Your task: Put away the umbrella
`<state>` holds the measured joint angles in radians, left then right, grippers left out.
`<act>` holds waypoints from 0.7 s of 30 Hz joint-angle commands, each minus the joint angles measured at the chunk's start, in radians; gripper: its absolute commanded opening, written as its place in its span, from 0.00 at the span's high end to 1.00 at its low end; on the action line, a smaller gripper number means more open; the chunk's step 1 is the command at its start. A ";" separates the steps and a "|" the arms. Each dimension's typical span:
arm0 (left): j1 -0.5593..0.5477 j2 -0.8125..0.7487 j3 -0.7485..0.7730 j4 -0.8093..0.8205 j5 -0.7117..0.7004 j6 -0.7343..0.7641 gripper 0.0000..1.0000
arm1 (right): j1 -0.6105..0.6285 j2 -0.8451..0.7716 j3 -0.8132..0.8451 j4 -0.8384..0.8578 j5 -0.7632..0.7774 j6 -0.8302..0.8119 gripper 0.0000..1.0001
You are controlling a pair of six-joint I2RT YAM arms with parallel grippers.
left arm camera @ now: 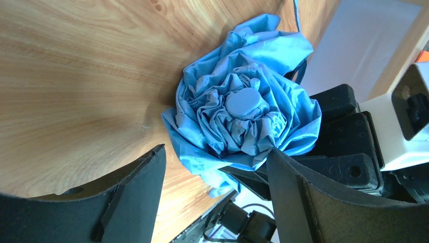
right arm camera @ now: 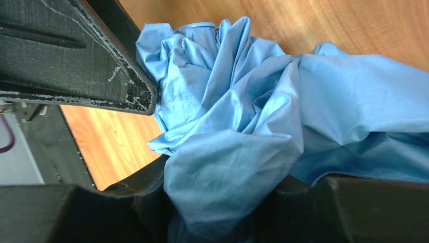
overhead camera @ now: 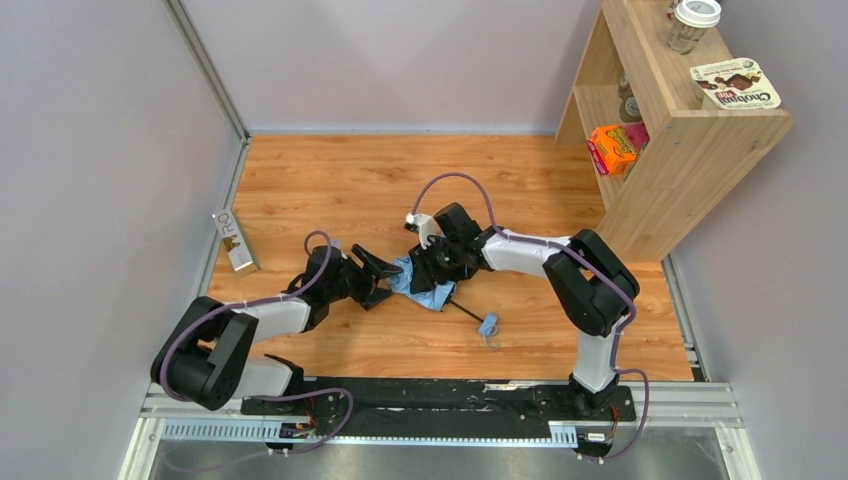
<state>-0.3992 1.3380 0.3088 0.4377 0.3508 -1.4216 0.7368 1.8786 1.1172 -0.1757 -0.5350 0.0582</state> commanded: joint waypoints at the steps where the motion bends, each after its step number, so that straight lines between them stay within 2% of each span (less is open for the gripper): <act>1: -0.010 -0.065 0.013 -0.077 -0.050 0.017 0.22 | -0.008 0.051 -0.020 -0.039 -0.157 0.068 1.00; 8: -0.035 0.111 0.038 0.151 -0.003 -0.080 0.21 | -0.014 0.044 -0.036 0.018 -0.224 0.118 1.00; 13: -0.075 0.200 0.058 0.147 -0.045 -0.091 0.21 | -0.010 0.039 -0.023 0.012 -0.253 0.100 1.00; 17: -0.075 0.245 0.096 0.089 -0.050 -0.059 0.21 | 0.007 0.045 0.013 -0.056 -0.246 0.034 1.00; 19: -0.078 0.254 0.104 0.079 -0.047 -0.050 0.31 | 0.012 0.045 0.027 -0.079 -0.228 0.016 1.00; 20: -0.079 0.256 0.098 0.100 -0.052 -0.050 0.43 | 0.016 0.042 0.035 -0.094 -0.212 0.008 1.00; 21: -0.078 0.254 0.083 0.128 -0.055 -0.051 0.51 | 0.021 0.039 0.042 -0.109 -0.198 0.000 1.00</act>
<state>-0.4671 1.5658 0.3874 0.5541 0.3412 -1.5013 0.7109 1.8984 1.1187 -0.2008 -0.6975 0.1139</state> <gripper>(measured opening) 0.644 0.414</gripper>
